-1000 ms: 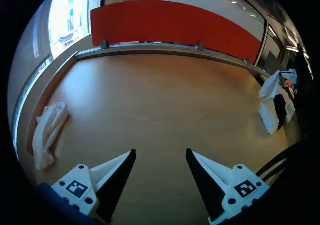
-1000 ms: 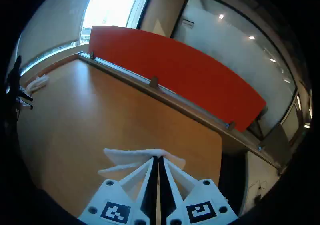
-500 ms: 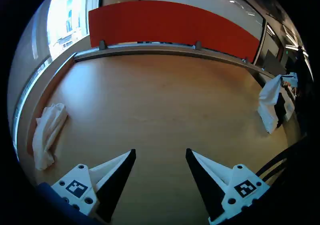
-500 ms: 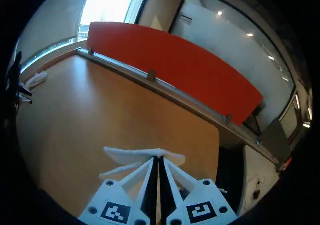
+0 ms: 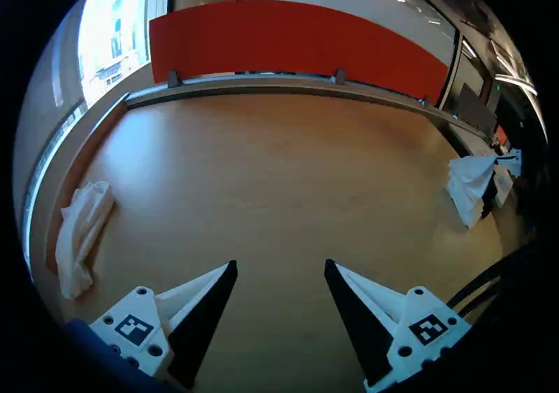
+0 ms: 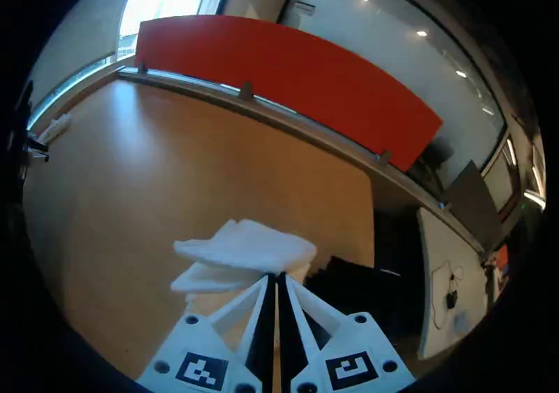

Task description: Fold towel

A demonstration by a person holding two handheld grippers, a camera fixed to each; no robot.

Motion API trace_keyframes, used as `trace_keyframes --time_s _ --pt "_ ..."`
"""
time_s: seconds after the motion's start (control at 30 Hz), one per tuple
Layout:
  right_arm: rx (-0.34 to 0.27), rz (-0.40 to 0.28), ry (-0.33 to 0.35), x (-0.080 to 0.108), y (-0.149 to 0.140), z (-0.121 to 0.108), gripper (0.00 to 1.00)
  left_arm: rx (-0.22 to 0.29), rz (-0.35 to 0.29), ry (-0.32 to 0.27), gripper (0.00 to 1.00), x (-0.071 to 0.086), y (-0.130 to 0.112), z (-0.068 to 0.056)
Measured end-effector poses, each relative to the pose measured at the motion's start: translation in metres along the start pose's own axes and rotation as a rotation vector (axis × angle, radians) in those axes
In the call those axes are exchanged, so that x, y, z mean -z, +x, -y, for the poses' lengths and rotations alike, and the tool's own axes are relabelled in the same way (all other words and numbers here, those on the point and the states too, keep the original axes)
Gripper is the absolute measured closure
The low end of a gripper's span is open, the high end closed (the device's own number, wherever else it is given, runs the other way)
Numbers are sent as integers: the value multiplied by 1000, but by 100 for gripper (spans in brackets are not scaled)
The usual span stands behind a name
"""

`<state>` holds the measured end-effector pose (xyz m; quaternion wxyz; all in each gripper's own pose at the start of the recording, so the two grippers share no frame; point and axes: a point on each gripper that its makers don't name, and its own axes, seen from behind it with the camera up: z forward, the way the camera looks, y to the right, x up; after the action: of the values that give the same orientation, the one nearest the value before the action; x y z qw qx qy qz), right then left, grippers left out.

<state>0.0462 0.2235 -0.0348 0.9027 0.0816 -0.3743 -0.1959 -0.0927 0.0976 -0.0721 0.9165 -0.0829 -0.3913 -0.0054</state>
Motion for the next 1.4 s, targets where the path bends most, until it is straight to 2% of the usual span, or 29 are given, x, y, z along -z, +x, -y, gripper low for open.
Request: trace_keyframes --time_s 0.2,0.6,0.9,1.4 --pt "-33 31 -14 -2 -22 -3 98 -8 0 1 8 1 -1 0" --pt "-52 95 -31 -9 -55 -6 98 -6 -2 13 7 6 -5 4" --pt "-133 151 -29 -24 -89 -2 98 -5 -1 25 7 10 -8 8" --pt "-205 230 -52 -46 -129 -2 98 -5 -1 38 7 13 -11 11"
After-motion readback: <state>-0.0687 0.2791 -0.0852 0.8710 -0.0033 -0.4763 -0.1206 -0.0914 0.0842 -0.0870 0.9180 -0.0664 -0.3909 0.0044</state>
